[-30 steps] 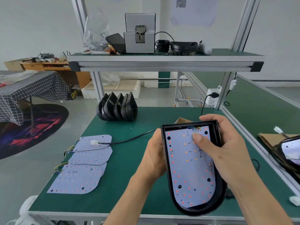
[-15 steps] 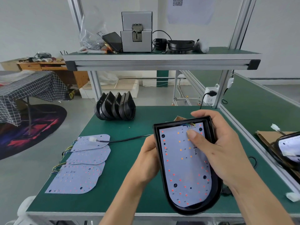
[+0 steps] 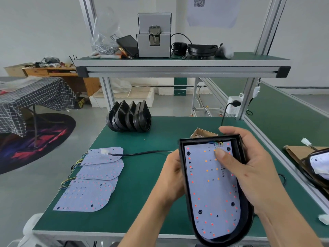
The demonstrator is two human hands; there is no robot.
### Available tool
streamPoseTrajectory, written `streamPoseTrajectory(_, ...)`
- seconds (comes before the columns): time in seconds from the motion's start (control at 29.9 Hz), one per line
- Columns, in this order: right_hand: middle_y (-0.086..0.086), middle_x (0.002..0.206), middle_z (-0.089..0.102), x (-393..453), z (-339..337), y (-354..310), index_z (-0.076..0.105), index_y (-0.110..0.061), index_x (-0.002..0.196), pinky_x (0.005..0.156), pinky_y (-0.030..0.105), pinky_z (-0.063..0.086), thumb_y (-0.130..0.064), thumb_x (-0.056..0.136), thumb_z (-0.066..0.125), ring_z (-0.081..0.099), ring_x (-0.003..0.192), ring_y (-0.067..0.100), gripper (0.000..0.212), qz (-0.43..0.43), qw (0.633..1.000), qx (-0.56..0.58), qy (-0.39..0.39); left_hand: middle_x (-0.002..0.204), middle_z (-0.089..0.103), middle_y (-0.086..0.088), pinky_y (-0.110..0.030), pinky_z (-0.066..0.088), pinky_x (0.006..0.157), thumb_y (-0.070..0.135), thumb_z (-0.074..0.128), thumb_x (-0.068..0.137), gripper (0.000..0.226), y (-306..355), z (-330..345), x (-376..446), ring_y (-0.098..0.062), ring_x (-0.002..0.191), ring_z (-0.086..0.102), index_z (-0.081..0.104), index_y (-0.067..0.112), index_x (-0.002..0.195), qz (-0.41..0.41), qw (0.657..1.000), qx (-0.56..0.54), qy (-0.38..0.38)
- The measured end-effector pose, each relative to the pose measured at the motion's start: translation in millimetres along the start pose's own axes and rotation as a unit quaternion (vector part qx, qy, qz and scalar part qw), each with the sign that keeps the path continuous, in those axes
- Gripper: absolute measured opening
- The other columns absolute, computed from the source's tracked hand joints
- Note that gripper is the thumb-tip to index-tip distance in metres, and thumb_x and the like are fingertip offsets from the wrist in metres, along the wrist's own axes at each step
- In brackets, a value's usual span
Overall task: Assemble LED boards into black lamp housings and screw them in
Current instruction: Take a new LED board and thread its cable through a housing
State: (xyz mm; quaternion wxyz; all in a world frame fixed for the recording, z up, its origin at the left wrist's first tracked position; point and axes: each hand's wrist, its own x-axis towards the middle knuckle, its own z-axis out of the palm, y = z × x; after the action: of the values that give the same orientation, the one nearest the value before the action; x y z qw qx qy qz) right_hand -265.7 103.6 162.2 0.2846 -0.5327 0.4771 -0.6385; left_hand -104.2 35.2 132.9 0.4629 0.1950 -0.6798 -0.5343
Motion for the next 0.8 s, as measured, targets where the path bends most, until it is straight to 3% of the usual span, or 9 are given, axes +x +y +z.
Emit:
streamPoseTrajectory(0.03,-0.007,0.099,0.078,-1.5,-0.5,2.1,0.070,-0.041,0.117,0.071,0.021,0.059,-0.035,0.076,0.077,0.075,0.085,0.010,0.043,0.004,1.000,0.013,0.001,0.066,0.061,0.031,-0.004,0.043,0.060,0.022,0.054,0.084,0.008,0.2,-0.1,-0.7,0.013,0.059,0.053,0.056,0.026,0.076,0.001,1.000,0.014,0.000)
streamPoseTrajectory(0.1,-0.006,0.097,0.078,-3.2,-1.6,6.4,0.071,-0.041,0.115,0.067,0.021,0.059,-0.035,0.075,0.078,0.074,0.082,0.009,0.041,0.011,0.999,0.036,0.011,0.080,0.070,0.028,-0.011,0.050,0.065,0.008,0.058,0.092,0.026,-4.0,-1.6,-0.1,0.010,0.072,0.060,0.069,0.030,0.086,0.010,0.999,0.048,0.012)
streamPoseTrajectory(0.17,-0.006,0.098,0.078,-2.9,-2.7,11.5,0.072,-0.042,0.112,0.066,0.020,0.059,-0.035,0.073,0.078,0.074,0.081,0.008,0.040,0.007,0.998,0.049,0.034,0.103,0.077,0.010,-0.039,0.060,0.081,0.005,0.061,0.102,0.028,-6.0,-4.4,1.4,-0.010,0.090,0.069,0.073,0.030,0.108,0.003,0.997,0.066,0.036)
streamPoseTrajectory(0.2,-0.006,0.099,0.078,-2.1,-2.5,13.6,0.072,-0.043,0.111,0.065,0.020,0.059,-0.034,0.073,0.077,0.073,0.081,0.007,0.039,0.004,0.997,0.057,0.044,0.107,0.076,0.005,-0.045,0.059,0.087,0.009,0.061,0.104,0.022,-6.5,-6.6,2.2,-0.019,0.096,0.069,0.072,0.026,0.113,0.001,0.997,0.072,0.034)
streamPoseTrajectory(0.3,-0.007,0.097,0.078,-0.4,-4.3,20.9,0.071,-0.039,0.112,0.064,0.020,0.059,-0.027,0.077,0.075,0.073,0.078,0.007,0.037,0.000,0.995,0.082,0.053,0.101,0.074,0.015,-0.023,0.051,0.085,0.024,0.063,0.101,0.015,-4.7,-17.4,4.0,-0.008,0.092,0.066,0.071,0.032,0.109,0.010,0.993,0.112,0.020)
streamPoseTrajectory(0.4,-0.010,0.096,0.076,-1.9,-7.6,26.7,0.069,-0.036,0.117,0.064,0.018,0.057,-0.028,0.079,0.080,0.070,0.077,0.005,0.040,-0.009,0.992,0.111,0.063,0.095,0.069,0.017,-0.018,0.047,0.085,0.036,0.067,0.095,0.028,-0.3,-28.7,4.2,-0.008,0.088,0.062,0.071,0.026,0.122,-0.008,0.996,0.092,0.010)
streamPoseTrajectory(0.57,-0.004,0.095,0.074,-9.2,-13.5,51.8,0.070,-0.035,0.112,0.066,0.024,0.060,-0.017,0.086,0.075,0.069,0.077,0.010,0.033,0.024,0.984,0.166,0.061,0.092,0.069,0.011,-0.017,0.048,0.083,0.009,0.068,0.091,0.018,10.2,-41.1,12.9,-0.005,0.089,0.061,0.064,0.010,0.109,-0.003,1.000,-0.013,0.008)
streamPoseTrajectory(0.7,0.013,0.108,0.075,-17.4,-18.2,71.3,0.075,-0.023,0.106,0.087,0.033,0.059,-0.002,0.079,0.068,0.071,0.099,0.023,0.035,0.051,0.977,0.208,-0.006,0.085,0.065,0.011,-0.015,0.047,0.077,0.002,0.063,0.091,0.014,30.6,-38.5,23.3,-0.004,0.080,0.058,0.059,0.011,0.100,0.021,0.999,-0.028,0.001)
streamPoseTrajectory(0.8,0.022,0.131,0.067,-19.4,-25.2,71.6,0.073,-0.013,0.122,0.106,0.051,0.050,-0.017,0.078,0.076,0.063,0.124,0.037,0.045,0.031,0.975,0.183,-0.123,0.084,0.064,0.017,-0.012,0.047,0.076,-0.001,0.059,0.097,0.015,49.6,-31.7,30.0,0.000,0.079,0.059,0.061,0.013,0.100,0.047,0.997,0.043,-0.033)
